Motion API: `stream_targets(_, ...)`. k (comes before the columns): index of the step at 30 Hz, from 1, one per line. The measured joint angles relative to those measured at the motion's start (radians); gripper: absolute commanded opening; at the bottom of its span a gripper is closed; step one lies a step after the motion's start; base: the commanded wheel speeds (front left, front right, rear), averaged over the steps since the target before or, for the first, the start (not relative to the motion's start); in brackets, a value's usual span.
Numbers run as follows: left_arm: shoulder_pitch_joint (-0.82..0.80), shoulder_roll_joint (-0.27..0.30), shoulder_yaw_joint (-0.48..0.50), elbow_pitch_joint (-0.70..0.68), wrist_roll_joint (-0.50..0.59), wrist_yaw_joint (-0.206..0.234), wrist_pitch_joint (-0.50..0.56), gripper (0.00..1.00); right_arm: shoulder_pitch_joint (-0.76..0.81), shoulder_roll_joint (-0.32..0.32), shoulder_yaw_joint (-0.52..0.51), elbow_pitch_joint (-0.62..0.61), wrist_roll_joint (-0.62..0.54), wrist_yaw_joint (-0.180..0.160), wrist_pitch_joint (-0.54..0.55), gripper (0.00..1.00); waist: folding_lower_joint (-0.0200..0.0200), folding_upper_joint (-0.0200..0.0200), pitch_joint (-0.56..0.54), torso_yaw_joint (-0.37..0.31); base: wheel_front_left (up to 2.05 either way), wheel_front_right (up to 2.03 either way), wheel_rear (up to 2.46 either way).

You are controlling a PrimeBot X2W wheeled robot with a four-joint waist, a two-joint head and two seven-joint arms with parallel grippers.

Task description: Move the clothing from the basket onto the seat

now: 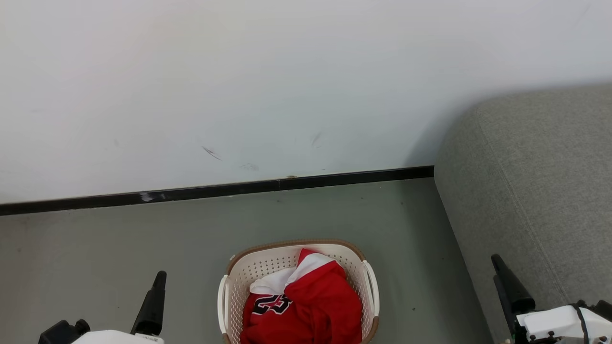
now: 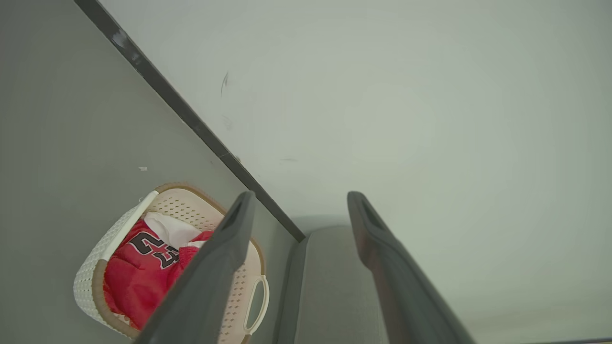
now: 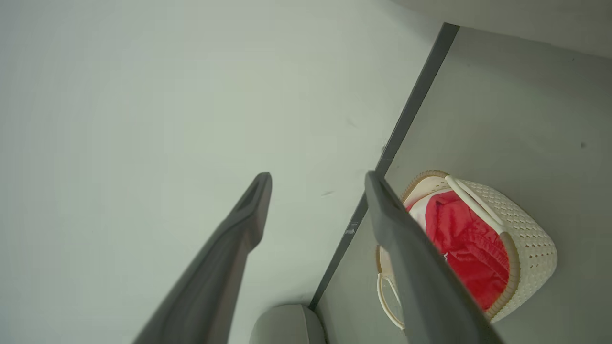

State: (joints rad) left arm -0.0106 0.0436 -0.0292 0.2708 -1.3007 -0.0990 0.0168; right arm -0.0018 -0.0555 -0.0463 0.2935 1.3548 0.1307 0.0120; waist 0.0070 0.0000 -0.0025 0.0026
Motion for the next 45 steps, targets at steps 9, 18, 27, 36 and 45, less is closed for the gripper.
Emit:
stream_targets(9, -0.005, 0.018, -0.030, -0.041, 0.179, 0.033, -0.033, 1.00, -0.004, -0.007, 0.024, -0.018, -0.179, 0.000, -0.036, 1.00, 0.0084, 0.0000, -0.008, 0.004, 0.00, 0.00, 0.00)
stream_targets(18, -0.005, 0.030, -0.070, -0.070, 0.342, 0.071, -0.064, 1.00, -0.006, -0.002, 0.044, -0.020, -0.346, 0.000, -0.067, 1.00, 0.0104, 0.0000, -0.013, 0.008, 0.00, 0.00, 0.00)
stream_targets(27, -0.005, 0.041, -0.099, -0.093, 0.492, 0.115, -0.099, 1.00, -0.006, 0.005, 0.053, -0.020, -0.506, 0.000, -0.095, 1.00, 0.0048, 0.0000, -0.012, 0.011, 0.00, 0.00, 0.00)
stream_targets(36, -0.002, 0.054, -0.130, -0.114, 0.640, 0.156, -0.128, 1.00, -0.005, 0.012, 0.056, -0.021, -0.659, 0.000, -0.128, 1.00, -0.0027, 0.0000, -0.005, 0.011, 0.00, 0.00, 0.00)
stream_targets(45, 0.001, 0.061, -0.152, -0.126, 0.778, 0.196, -0.162, 1.00, -0.003, 0.014, 0.061, -0.025, -0.804, 0.000, -0.160, 1.00, -0.0056, 0.0000, -0.001, 0.012, 0.00, 0.00, 0.00)
